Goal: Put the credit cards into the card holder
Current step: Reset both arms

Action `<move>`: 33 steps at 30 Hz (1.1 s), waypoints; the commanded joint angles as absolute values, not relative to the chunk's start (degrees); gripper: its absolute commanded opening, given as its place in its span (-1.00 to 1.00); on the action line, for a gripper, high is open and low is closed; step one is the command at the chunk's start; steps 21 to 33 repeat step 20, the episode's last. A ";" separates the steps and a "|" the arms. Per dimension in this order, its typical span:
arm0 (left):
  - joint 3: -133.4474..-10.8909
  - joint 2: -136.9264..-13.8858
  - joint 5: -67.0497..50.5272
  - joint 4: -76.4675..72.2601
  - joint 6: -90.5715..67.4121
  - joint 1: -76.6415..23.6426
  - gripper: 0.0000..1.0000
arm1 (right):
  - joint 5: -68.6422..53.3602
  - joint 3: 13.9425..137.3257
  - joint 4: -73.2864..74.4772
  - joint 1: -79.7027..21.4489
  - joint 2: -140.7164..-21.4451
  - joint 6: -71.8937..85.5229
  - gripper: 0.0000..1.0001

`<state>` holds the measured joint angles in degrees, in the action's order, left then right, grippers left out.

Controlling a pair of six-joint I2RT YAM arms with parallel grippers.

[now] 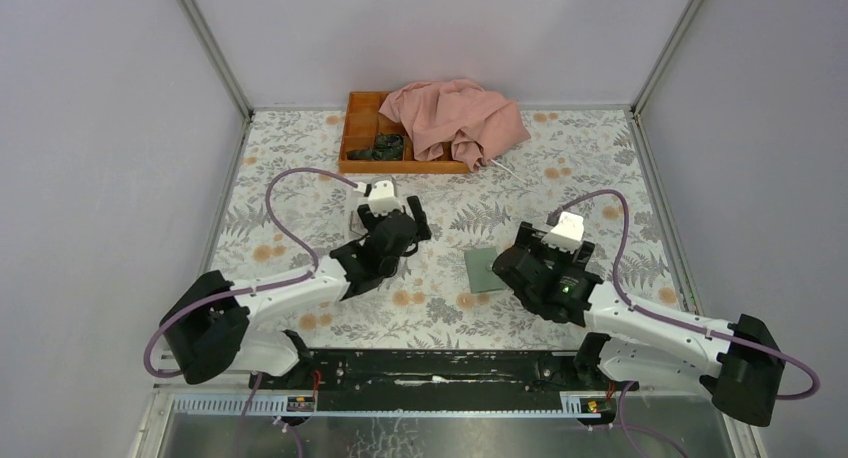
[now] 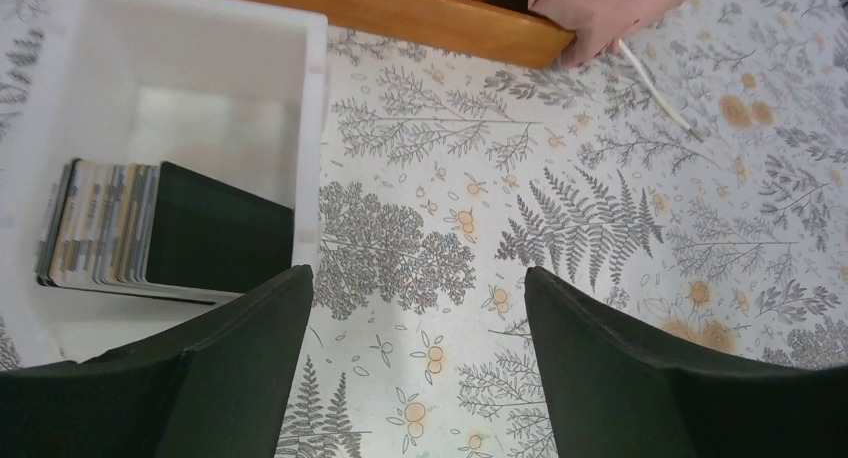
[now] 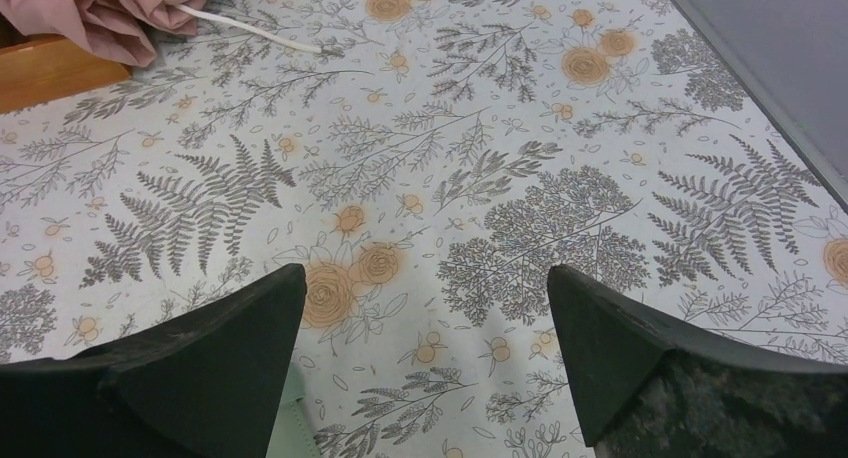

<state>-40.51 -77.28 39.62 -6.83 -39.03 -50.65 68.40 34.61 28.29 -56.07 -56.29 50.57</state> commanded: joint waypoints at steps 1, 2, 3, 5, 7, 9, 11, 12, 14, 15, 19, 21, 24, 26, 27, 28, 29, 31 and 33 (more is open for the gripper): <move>-38.13 -73.57 44.51 -13.12 -35.26 -50.20 0.73 | 74.92 34.64 32.25 -55.65 -57.73 56.92 0.99; -37.46 -73.03 44.44 -14.48 -34.78 -50.13 0.74 | 76.24 34.93 34.13 -55.64 -58.99 60.10 0.99; -36.96 -72.55 44.50 -15.18 -34.57 -50.04 0.75 | 77.29 35.76 37.43 -55.68 -60.44 65.58 0.99; -36.55 -72.34 44.56 -15.74 -34.38 -49.80 0.76 | 78.05 38.13 44.09 -55.66 -64.05 72.81 0.99; -36.69 -72.64 44.56 -15.58 -34.28 -49.70 0.76 | 78.42 41.20 52.53 -55.64 -68.66 80.21 0.99; -36.78 -72.97 44.28 -15.43 -34.29 -49.67 0.77 | 78.55 44.90 62.90 -55.65 -73.97 90.23 0.99; -36.72 -73.08 43.91 -15.61 -34.28 -49.57 0.77 | 78.25 48.97 74.24 -55.65 -81.12 102.05 0.99; -36.72 -73.06 43.83 -15.63 -34.23 -49.60 0.77 | 77.81 51.31 79.83 -55.70 -84.35 107.72 0.99; -36.69 -73.04 43.77 -15.57 -34.11 -49.59 0.78 | 77.34 54.50 84.01 -55.96 -88.35 110.62 0.99; -36.66 -72.93 43.86 -15.57 -34.03 -49.57 0.77 | 77.50 54.83 83.68 -56.37 -89.17 109.88 0.99; -36.23 -72.24 43.95 -15.75 -33.59 -49.56 0.78 | 78.30 54.66 81.25 -57.79 -88.12 107.65 0.99; -36.17 -72.21 43.91 -15.80 -33.58 -49.56 0.78 | 78.31 54.53 79.14 -57.81 -87.50 104.63 0.98; -36.17 -72.21 43.91 -15.80 -33.58 -49.56 0.78 | 78.31 54.53 79.14 -57.81 -87.50 104.63 0.98; -36.17 -72.21 43.91 -15.80 -33.58 -49.56 0.78 | 78.31 54.53 79.14 -57.81 -87.50 104.63 0.98; -36.17 -72.21 43.91 -15.80 -33.58 -49.56 0.78 | 78.31 54.53 79.14 -57.81 -87.50 104.63 0.98; -36.17 -72.21 43.91 -15.80 -33.58 -49.56 0.78 | 78.31 54.53 79.14 -57.81 -87.50 104.63 0.98; -36.17 -72.21 43.91 -15.80 -33.58 -49.56 0.78 | 78.31 54.53 79.14 -57.81 -87.50 104.63 0.98; -36.17 -72.21 43.91 -15.80 -33.58 -49.56 0.78 | 78.31 54.53 79.14 -57.81 -87.50 104.63 0.98; -36.17 -72.21 43.91 -15.80 -33.58 -49.56 0.78 | 78.31 54.53 79.14 -57.81 -87.50 104.63 0.98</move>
